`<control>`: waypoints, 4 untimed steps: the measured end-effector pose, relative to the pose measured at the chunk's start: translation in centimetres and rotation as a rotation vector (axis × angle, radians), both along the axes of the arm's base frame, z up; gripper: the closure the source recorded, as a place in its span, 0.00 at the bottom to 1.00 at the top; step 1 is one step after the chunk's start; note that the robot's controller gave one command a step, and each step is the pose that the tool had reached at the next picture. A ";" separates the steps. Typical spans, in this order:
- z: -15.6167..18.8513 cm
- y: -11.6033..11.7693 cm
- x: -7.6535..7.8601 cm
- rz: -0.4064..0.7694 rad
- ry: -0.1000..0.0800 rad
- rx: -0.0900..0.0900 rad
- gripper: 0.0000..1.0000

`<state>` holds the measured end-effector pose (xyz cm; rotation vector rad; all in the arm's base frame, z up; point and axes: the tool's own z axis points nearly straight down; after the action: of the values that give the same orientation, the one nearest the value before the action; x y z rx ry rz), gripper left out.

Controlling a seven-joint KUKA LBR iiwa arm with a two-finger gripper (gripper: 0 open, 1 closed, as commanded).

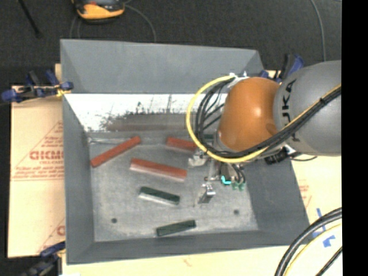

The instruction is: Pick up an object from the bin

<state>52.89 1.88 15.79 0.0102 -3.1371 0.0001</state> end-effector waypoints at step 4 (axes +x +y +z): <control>-6.0 5.6 5.8 -0.289 -0.008 0.001 0.00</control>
Offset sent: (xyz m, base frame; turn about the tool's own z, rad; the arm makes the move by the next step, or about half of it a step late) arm 0.0713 0.0492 -0.0879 0.0626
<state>58.65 7.47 9.84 -0.4427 -3.1139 -0.0029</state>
